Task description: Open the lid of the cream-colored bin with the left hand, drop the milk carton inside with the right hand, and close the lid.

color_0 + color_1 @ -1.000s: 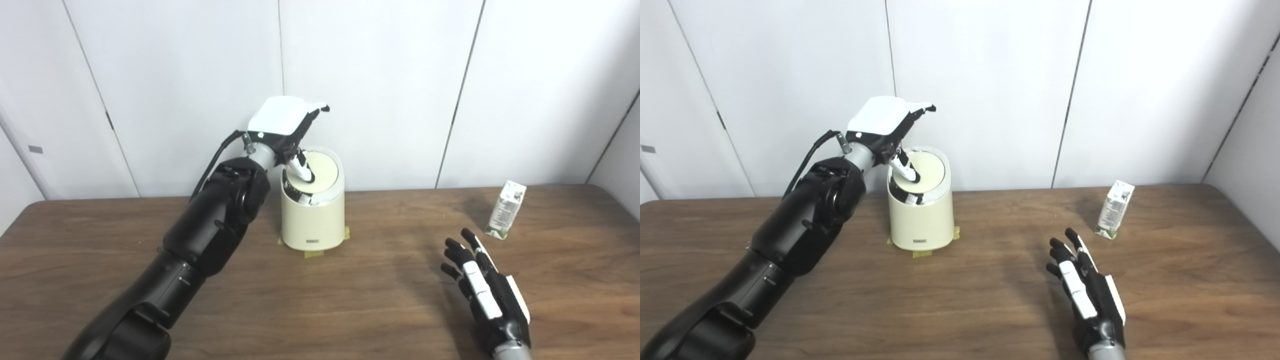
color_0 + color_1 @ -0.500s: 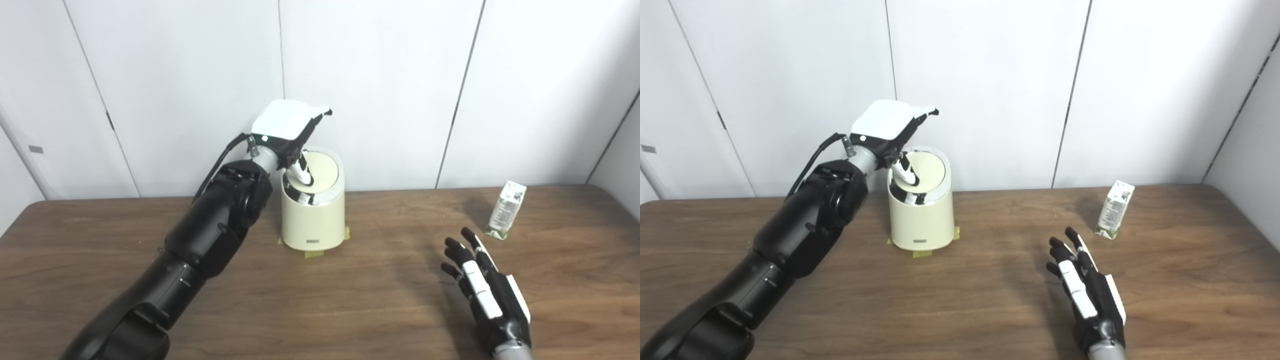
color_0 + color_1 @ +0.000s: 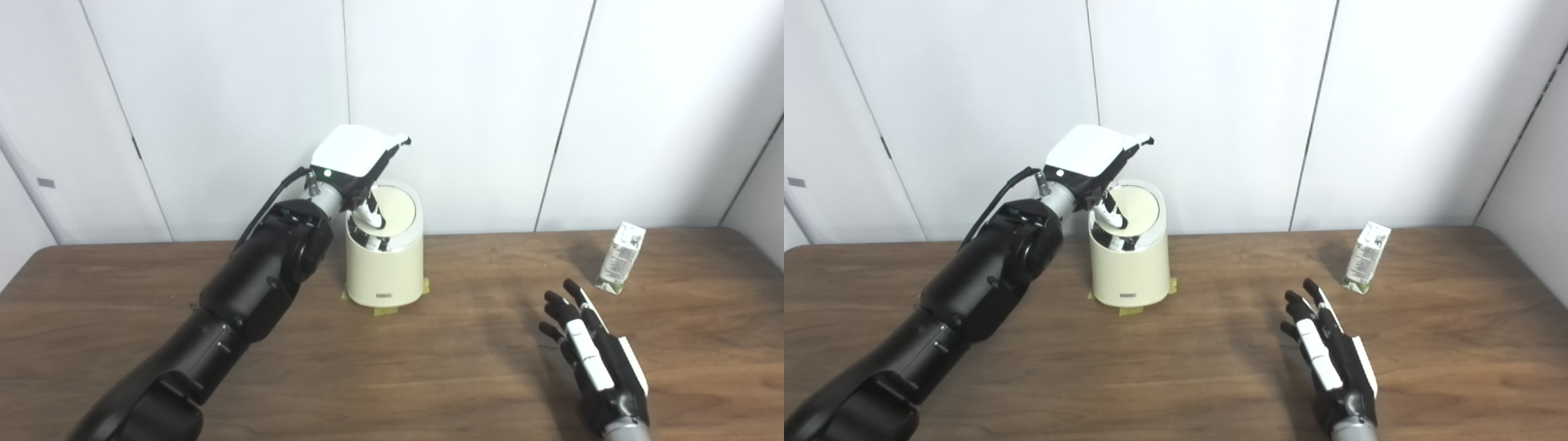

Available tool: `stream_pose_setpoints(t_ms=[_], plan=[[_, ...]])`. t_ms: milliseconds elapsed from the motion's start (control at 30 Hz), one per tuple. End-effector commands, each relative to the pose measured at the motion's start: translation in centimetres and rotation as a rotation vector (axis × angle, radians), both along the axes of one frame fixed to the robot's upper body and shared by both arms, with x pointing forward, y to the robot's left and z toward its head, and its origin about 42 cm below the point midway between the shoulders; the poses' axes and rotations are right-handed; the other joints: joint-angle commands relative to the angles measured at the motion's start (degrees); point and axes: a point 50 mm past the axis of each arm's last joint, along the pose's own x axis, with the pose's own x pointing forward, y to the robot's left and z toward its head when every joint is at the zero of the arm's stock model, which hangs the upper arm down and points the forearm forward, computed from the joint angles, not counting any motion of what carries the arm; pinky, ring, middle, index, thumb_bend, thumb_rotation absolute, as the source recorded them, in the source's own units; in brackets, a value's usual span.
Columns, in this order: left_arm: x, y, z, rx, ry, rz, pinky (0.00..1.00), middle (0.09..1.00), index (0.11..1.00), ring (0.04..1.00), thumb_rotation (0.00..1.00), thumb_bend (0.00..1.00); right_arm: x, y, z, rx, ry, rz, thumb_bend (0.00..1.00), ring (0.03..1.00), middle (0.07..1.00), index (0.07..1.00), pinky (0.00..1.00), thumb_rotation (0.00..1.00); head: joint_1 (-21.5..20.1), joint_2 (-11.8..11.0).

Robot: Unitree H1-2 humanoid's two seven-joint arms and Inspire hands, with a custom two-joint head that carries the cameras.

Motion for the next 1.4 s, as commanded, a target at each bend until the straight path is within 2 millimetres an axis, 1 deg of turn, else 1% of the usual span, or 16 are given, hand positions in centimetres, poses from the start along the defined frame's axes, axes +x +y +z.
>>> stream_pose_setpoints(t_ms=[0, 100, 400, 600, 733, 867, 1000, 1133, 1233, 1300, 1367], plan=[[0.3, 0.2, 0.7, 0.016, -0.011, 0.004, 0.9, 0.879, 0.92, 0.889, 0.05, 1.0, 0.7, 0.1, 1.8, -0.006, -0.094, 0.01, 0.61, 0.903, 0.878, 0.942, 0.84, 0.69, 0.03, 0.14], [0.5, 0.3, 0.4, 0.027, -0.006, -0.008, 0.89, 0.875, 0.916, 0.884, 0.06, 1.0, 0.7, 0.1, 1.8, 0.001, -0.097, 0.014, 0.62, 0.902, 0.877, 0.941, 0.84, 0.68, 0.03, 0.14], [0.7, 0.1, 0.1, 0.039, 0.016, -0.005, 0.91, 0.882, 0.924, 0.891, 0.06, 1.0, 0.5, 0.3, 2.1, 0.0, -0.103, 0.014, 0.63, 0.896, 0.872, 0.939, 0.83, 0.68, 0.01, 0.35], [0.8, 0.0, -0.5, 0.038, 0.035, -0.015, 0.9, 0.876, 0.919, 0.883, 0.06, 1.0, 0.5, 0.3, 2.2, 0.005, -0.101, 0.014, 0.62, 0.899, 0.877, 0.939, 0.83, 0.68, -0.27, 0.39], [0.9, -0.3, -1.1, 0.044, 0.048, -0.023, 0.91, 0.876, 0.918, 0.887, 0.06, 1.0, 0.5, 0.5, 2.3, 0.007, -0.1, 0.01, 0.64, 0.884, 0.864, 0.927, 0.81, 0.67, -0.44, 0.46], [1.0, -0.6, -1.6, 0.052, 0.066, -0.019, 0.91, 0.885, 0.926, 0.898, 0.07, 1.0, 0.5, 0.5, 2.2, 0.008, -0.103, 0.012, 0.61, 0.894, 0.869, 0.937, 0.83, 0.67, -0.49, 0.44], [1.2, -0.8, -1.7, 0.053, 0.069, -0.019, 0.91, 0.886, 0.927, 0.895, 0.08, 1.0, 0.6, 0.5, 2.2, 0.012, -0.104, 0.013, 0.62, 0.892, 0.869, 0.934, 0.82, 0.68, -0.31, 0.29], [1.4, -0.7, -0.9, 0.049, 0.06, -0.02, 0.92, 0.889, 0.93, 0.9, 0.08, 1.0, 0.9, 0.4, 2.0, 0.011, -0.106, 0.012, 0.61, 0.899, 0.875, 0.94, 0.83, 0.67, -0.06, 0.05], [1.5, -0.5, 0.1, 0.032, 0.035, -0.016, 0.92, 0.888, 0.928, 0.897, 0.07, 0.99, 1.1, 0.4, 1.8, 0.015, -0.105, 0.01, 0.62, 0.899, 0.873, 0.94, 0.83, 0.67, 0.06, -0.09], [1.5, -0.2, 1.1, 0.011, 0.018, -0.009, 0.91, 0.891, 0.93, 0.901, 0.07, 1.0, 1.1, 0.4, 1.8, 0.015, -0.105, 0.01, 0.62, 0.891, 0.867, 0.935, 0.83, 0.67, 0.05, -0.15], [1.5, 0.2, 2.5, -0.019, -0.005, 0.0, 0.88, 0.895, 0.932, 0.901, 0.08, 0.99, 1.2, 0.4, 1.9, 0.007, -0.104, 0.008, 0.63, 0.888, 0.867, 0.934, 0.82, 0.67, 0.11, -0.18]])
